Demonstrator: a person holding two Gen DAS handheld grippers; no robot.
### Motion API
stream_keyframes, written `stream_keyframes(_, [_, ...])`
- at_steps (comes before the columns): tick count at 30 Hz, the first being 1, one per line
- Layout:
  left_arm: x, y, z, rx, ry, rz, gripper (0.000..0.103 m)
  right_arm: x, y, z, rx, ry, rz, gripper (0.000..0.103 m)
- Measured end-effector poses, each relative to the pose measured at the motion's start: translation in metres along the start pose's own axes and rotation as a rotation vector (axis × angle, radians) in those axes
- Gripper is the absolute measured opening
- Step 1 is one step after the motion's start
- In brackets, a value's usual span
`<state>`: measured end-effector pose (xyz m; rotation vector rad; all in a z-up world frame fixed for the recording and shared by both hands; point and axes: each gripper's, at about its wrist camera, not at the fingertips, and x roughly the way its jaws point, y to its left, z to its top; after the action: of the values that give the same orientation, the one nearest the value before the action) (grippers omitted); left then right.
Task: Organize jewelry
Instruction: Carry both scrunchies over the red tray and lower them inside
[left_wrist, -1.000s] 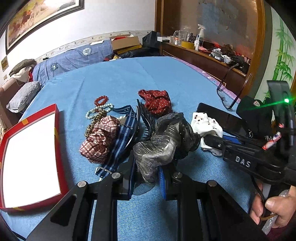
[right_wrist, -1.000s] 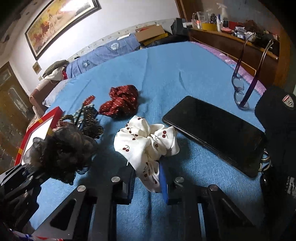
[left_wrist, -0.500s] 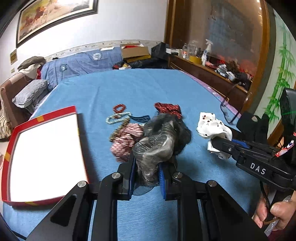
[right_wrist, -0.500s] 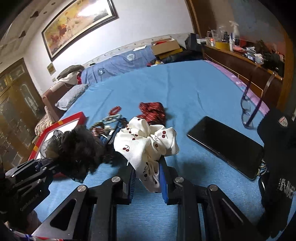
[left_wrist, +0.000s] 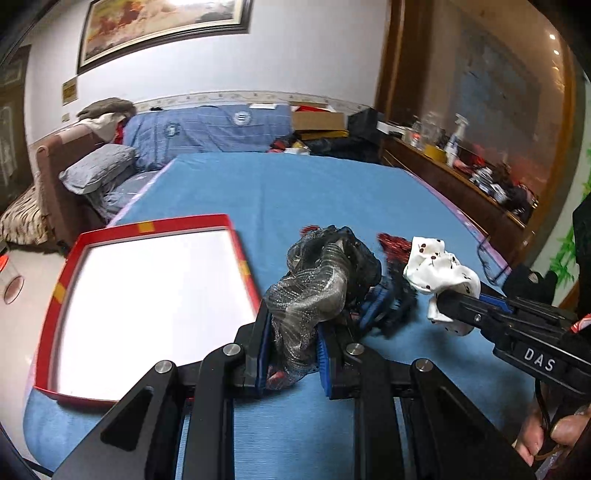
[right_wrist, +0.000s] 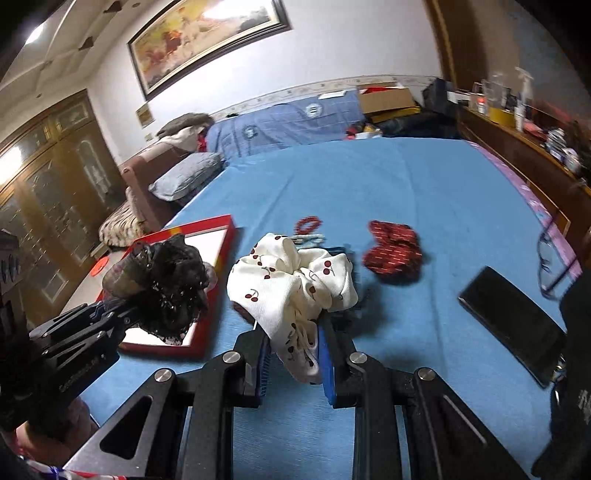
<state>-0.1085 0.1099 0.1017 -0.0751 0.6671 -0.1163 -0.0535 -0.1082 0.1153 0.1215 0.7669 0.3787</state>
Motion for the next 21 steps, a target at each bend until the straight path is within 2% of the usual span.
stream_keyframes(12, [0.0, 0.076, 0.004, -0.094, -0.005, 0.102, 0.02, 0.05, 0.07, 0.028, -0.086, 0.066, 0.126, 0.025])
stream_keyframes(21, [0.019, 0.121, 0.013, -0.14, 0.017, 0.17, 0.02, 0.101, 0.109, 0.051, -0.13, 0.112, 0.159, 0.025])
